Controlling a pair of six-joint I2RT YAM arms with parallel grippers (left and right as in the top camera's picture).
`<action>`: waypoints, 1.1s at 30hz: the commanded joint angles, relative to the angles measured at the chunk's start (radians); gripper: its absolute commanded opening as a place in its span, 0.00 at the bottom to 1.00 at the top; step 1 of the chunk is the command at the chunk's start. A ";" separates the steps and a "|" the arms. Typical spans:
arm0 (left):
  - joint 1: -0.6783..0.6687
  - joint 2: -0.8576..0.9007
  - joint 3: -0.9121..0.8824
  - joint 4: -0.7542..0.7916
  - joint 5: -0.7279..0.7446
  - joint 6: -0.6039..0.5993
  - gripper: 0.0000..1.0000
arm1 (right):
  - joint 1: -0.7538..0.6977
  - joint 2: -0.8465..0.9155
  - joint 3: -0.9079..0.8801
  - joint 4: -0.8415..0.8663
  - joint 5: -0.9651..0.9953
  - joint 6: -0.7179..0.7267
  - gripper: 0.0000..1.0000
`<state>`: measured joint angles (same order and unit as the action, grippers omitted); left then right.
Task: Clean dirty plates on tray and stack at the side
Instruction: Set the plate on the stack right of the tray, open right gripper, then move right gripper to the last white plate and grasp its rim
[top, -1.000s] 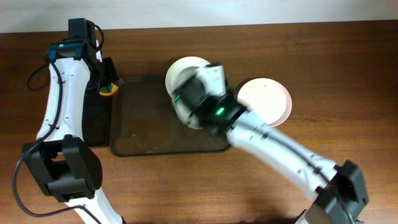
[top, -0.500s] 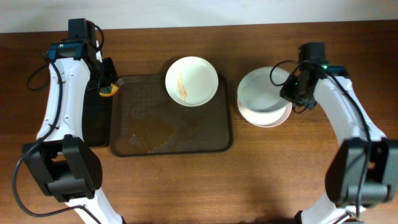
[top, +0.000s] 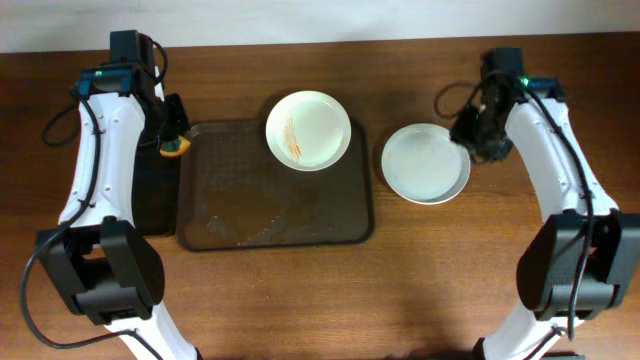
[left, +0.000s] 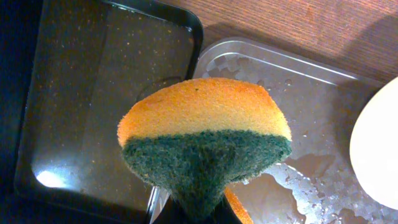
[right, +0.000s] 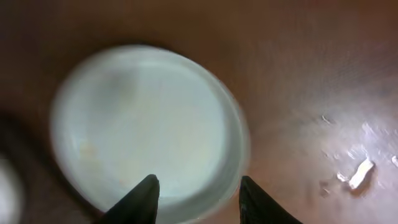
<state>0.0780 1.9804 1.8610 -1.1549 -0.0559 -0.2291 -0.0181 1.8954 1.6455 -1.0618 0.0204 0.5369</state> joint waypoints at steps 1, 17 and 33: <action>-0.001 -0.012 0.005 0.002 0.009 -0.010 0.01 | 0.145 -0.031 0.073 0.061 -0.051 -0.031 0.44; -0.001 -0.011 0.005 0.013 0.009 -0.010 0.01 | 0.440 0.359 0.071 0.351 -0.053 0.108 0.38; -0.001 -0.011 0.005 0.017 0.012 -0.010 0.01 | 0.565 0.340 0.075 0.122 -0.276 0.122 0.15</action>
<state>0.0780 1.9804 1.8610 -1.1408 -0.0555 -0.2291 0.5442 2.2501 1.7283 -0.9264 -0.2169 0.6529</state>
